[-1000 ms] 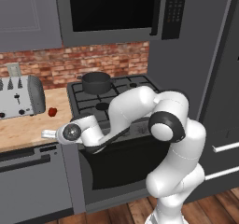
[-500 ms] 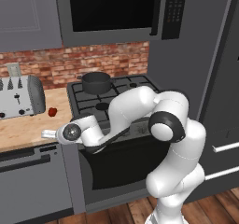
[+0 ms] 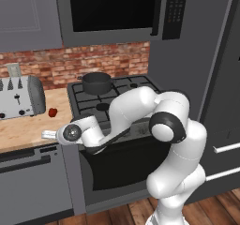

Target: Turn on the burner for the pot on the stove. Wait thirty seconds for the pot to heat up. Then add the bell pepper to the pot.

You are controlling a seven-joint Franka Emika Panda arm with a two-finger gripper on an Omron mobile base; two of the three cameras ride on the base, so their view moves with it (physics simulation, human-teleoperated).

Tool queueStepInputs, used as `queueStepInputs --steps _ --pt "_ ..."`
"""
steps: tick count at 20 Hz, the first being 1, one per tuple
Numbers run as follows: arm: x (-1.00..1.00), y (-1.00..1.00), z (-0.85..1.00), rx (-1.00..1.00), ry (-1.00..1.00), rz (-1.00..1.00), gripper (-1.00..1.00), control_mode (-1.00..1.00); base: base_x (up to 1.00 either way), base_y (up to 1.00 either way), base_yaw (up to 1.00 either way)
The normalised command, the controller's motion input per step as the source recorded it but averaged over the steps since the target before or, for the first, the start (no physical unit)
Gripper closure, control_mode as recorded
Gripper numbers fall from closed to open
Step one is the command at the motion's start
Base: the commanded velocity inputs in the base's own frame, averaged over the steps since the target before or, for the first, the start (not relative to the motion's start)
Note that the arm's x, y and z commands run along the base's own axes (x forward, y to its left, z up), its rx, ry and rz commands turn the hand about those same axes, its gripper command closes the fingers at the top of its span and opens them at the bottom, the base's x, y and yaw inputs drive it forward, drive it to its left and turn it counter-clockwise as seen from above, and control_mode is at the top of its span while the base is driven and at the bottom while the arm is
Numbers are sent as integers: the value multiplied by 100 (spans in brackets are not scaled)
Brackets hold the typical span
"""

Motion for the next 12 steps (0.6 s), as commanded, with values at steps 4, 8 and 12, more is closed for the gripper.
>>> queueStepInputs --steps 4,8,12 --pt "0 0 0 0 0 0 100 -100 0 0 0" --pt "0 0 0 0 0 0 100 -100 0 0 0" --pt "0 0 0 0 0 0 100 -100 0 0 0"
